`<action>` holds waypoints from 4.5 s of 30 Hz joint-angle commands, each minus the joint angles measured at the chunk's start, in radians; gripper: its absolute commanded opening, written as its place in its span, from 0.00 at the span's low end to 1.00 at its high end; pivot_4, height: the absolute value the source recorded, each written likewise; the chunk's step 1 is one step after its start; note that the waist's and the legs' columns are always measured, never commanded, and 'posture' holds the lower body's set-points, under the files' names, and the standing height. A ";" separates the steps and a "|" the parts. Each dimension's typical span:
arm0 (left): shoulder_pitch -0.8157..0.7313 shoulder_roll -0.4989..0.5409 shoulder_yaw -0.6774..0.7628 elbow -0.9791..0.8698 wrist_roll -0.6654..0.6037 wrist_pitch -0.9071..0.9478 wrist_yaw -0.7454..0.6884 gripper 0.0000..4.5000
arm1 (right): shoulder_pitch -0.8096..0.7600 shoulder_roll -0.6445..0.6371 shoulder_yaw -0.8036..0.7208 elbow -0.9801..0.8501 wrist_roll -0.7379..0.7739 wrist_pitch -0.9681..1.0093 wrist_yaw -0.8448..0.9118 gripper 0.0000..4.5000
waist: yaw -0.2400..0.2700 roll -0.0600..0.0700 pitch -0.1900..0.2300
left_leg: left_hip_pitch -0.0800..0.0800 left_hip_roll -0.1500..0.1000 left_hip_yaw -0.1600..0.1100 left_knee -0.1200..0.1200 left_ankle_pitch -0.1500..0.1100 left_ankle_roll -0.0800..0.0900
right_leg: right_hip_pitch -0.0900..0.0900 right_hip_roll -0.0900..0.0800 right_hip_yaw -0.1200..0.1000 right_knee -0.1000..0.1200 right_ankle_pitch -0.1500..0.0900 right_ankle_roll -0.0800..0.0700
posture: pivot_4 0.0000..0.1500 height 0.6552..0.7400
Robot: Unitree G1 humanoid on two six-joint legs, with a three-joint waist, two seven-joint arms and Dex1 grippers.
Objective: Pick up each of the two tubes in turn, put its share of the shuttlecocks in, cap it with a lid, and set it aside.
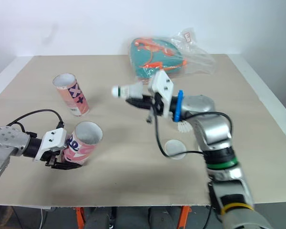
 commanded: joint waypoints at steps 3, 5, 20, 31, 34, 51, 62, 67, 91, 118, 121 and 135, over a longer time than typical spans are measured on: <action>0.024 -0.015 -0.066 0.011 0.019 0.002 0.013 0.70 | -0.051 -0.028 0.067 -0.070 -0.036 -0.074 0.076 0.03 | 0.000 0.000 0.000 | 0.000 0.000 0.000 0.000 0.000 0.000 | -0.001 0.000 0.000 0.000 0.000 -0.001 | 1.00 1.00; 0.020 -0.014 -0.068 0.012 0.019 0.003 0.010 0.70 | -0.084 -0.020 0.112 -0.063 -0.057 -0.099 0.108 0.03 | 0.000 0.000 0.000 | 0.000 0.000 0.000 0.000 0.000 0.000 | -0.002 0.000 0.000 0.000 0.000 -0.001 | 1.00 1.00; 0.024 -0.005 -0.060 0.013 0.015 0.011 0.015 0.70 | -0.271 0.092 0.243 0.049 -0.146 -0.166 0.180 0.09 | 0.003 0.001 0.000 | 0.000 0.001 0.001 0.000 0.000 0.000 | -0.001 0.000 -0.001 -0.003 0.002 -0.002 | 1.00 1.00; 0.013 -0.013 -0.065 0.015 0.014 0.020 0.020 0.70 | -0.285 0.100 0.166 -0.012 0.005 -0.027 0.233 0.99 | 0.003 0.001 0.000 | 0.000 0.002 0.000 0.000 0.000 0.000 | -0.001 0.000 -0.001 -0.003 0.003 -0.002 | 1.00 1.00; 0.013 -0.018 -0.069 0.014 0.013 0.021 0.021 0.70 | -0.242 0.058 0.067 -0.023 0.126 0.078 0.232 0.99 | 0.006 0.000 0.000 | 0.000 0.002 0.000 0.000 0.000 0.000 | 0.000 0.000 -0.001 -0.004 0.003 -0.002 | 1.00 1.00; -0.038 -0.076 -0.129 0.074 0.038 -0.032 0.002 0.70 | 0.659 -0.113 -0.446 -0.341 0.142 0.362 -0.309 0.99 | 0.017 0.010 -0.007 | -0.003 -0.002 0.000 0.001 0.000 0.001 | 0.001 -0.002 0.001 -0.007 0.001 0.004 | 1.00 1.00; -0.093 -0.141 -0.166 0.139 0.069 -0.071 -0.014 0.70 | 0.606 -0.095 -0.422 -0.293 0.108 0.431 -0.495 0.99 | 0.017 0.010 -0.009 | -0.003 -0.005 0.017 0.002 0.003 0.005 | 0.006 -0.019 0.000 -0.020 0.002 0.002 | 1.00 1.00; -0.086 -0.142 -0.156 0.140 0.069 -0.074 -0.014 0.70 | 0.561 -0.067 -0.381 -0.249 0.089 0.467 -0.569 0.99 | 0.018 0.009 -0.010 | -0.009 -0.006 0.031 0.003 0.008 0.013 | 0.009 -0.028 0.000 -0.026 0.003 0.000 | 1.00 1.00; -0.072 -0.128 -0.148 0.116 0.057 -0.054 -0.001 0.70 | 0.444 -0.035 -0.306 -0.063 -0.021 0.392 -0.660 0.99 | 0.022 0.008 -0.010 | -0.011 -0.005 0.036 0.000 0.009 0.016 | 0.014 -0.030 -0.003 -0.026 0.001 0.016 | 1.00 1.00; -0.063 -0.124 -0.153 0.100 0.053 -0.049 0.005 0.70 | 0.365 -0.013 -0.303 0.051 -0.087 0.382 -0.718 0.01 | 0.022 0.009 -0.010 | -0.010 -0.005 0.036 0.000 0.010 0.016 | 0.015 -0.029 -0.003 -0.026 0.001 0.016 | 1.00 1.00; -0.062 -0.125 -0.155 0.097 0.053 -0.048 0.007 0.70 | 0.367 -0.023 -0.305 0.021 -0.070 0.384 -0.685 0.01 | 0.022 0.009 -0.010 | -0.010 -0.005 0.036 0.000 0.010 0.016 | 0.015 -0.029 -0.003 -0.026 0.001 0.016 | 1.00 1.00; -0.084 -0.138 -0.164 0.115 0.056 -0.043 0.005 0.70 | 0.284 -0.165 -0.258 -0.360 0.195 0.275 -0.239 0.01 | 0.022 0.009 -0.010 | -0.010 -0.004 0.035 0.001 0.009 0.016 | 0.016 -0.029 -0.004 -0.026 0.001 0.018 | 1.00 1.00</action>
